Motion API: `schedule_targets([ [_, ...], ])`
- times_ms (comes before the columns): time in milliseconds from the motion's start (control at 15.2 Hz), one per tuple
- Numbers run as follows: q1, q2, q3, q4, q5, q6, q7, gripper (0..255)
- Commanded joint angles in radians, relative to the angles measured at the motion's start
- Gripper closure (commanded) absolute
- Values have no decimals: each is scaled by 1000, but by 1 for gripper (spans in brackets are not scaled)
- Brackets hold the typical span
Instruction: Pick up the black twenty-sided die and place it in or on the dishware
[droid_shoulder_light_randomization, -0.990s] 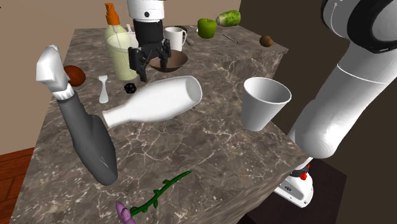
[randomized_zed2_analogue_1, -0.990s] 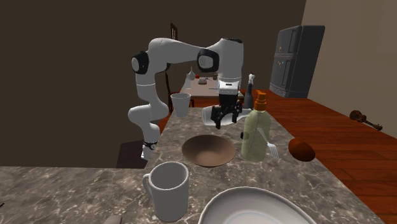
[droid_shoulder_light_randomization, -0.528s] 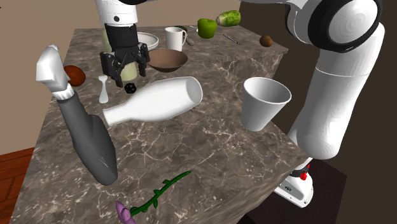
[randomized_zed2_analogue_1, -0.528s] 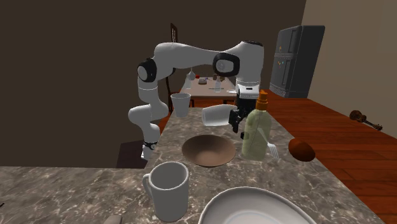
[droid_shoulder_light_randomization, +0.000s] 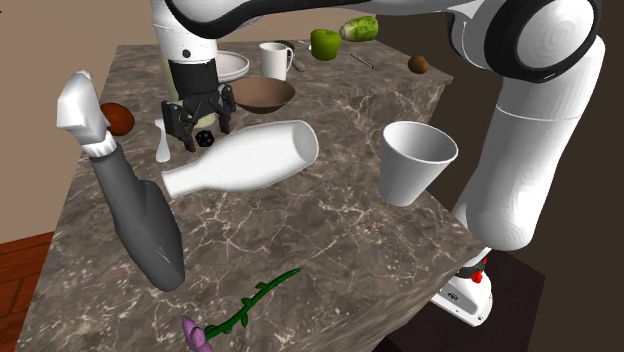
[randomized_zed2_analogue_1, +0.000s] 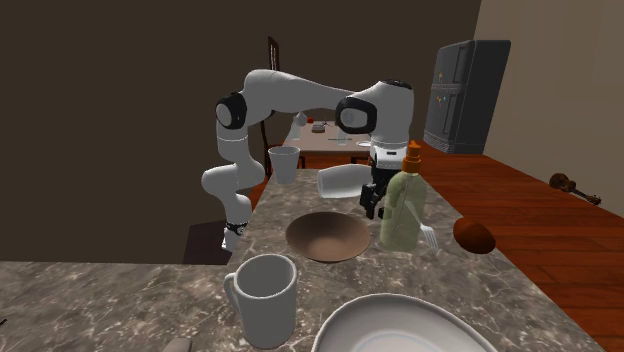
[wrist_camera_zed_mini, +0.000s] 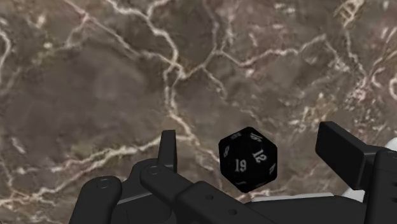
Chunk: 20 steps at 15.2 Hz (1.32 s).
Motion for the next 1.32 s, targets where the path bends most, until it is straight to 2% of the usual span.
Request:
schedule_targets([
  [0, -1, 0, 0, -4, 0, 3, -1, 0],
  [264, -1, 0, 0, -4, 0, 3, -1, 0],
  [330, -1, 0, 0, -4, 0, 3, -1, 255],
  [924, -1, 0, 0, -4, 0, 3, -1, 255],
  [1254, 4, 5, 2, 71, -2, -66, 4, 255],
])
